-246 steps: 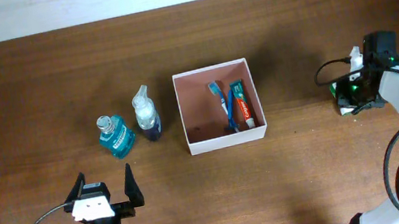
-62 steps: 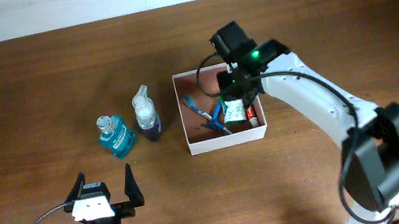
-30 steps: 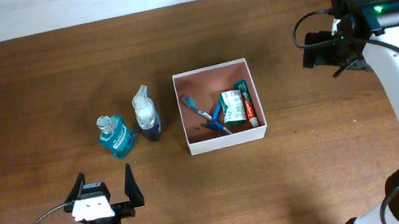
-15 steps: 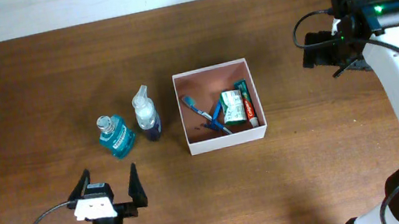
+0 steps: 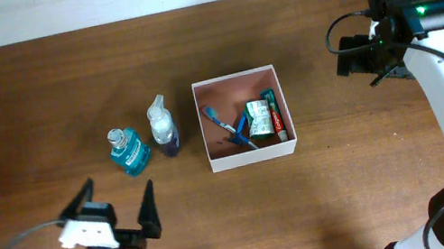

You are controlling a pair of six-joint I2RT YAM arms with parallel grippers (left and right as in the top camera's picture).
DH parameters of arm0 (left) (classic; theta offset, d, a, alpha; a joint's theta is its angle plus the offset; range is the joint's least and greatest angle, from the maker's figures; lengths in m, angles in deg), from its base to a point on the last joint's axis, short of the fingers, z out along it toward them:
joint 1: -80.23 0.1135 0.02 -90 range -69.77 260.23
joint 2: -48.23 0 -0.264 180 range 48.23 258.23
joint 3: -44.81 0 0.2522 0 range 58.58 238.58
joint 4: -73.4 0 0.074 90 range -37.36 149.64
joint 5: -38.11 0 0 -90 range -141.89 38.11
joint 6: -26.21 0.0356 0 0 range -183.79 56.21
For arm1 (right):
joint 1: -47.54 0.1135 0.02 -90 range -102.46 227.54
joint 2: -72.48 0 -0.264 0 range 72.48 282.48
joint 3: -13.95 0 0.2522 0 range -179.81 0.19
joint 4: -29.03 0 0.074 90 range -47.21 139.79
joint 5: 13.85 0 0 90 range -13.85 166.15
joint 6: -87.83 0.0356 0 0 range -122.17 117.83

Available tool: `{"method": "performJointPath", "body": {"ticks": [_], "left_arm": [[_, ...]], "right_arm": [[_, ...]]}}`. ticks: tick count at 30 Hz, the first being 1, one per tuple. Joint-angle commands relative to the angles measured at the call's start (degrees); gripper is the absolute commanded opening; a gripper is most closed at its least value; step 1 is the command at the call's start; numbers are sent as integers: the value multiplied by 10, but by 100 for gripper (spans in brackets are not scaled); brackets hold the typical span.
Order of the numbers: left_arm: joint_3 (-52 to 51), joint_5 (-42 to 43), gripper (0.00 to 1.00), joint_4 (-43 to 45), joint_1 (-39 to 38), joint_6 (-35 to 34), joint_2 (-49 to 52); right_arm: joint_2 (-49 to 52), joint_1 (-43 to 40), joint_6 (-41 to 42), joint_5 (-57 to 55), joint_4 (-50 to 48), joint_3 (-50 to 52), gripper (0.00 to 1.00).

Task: Pack container
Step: 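Move the left gripper to the teal mouthwash bottle and grasp it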

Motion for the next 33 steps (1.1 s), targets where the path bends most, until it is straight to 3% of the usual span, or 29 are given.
{"method": "performJointPath", "body": {"ticks": [1,9,17,22,31,33], "left_arm": [[122,2,99,-60,-1,16,103],[414,2,99,-335,-1,78,383],[469,-5,99,-369,-1,78,492],[468,-121,99,-380,-1,78,524],[468,-103,99,-400,-1,78,612],[468,-103,95,-399,-1,78,632]], "right_arm": [[-5,-2,0,-7,0,-4,98],[-5,-2,0,-7,0,-4,98],[-5,-2,0,-7,0,-4,98],[-5,-2,0,-7,0,-4,98],[-5,-2,0,-7,0,-4,98],[-5,-2,0,-7,0,-4,98]]}}
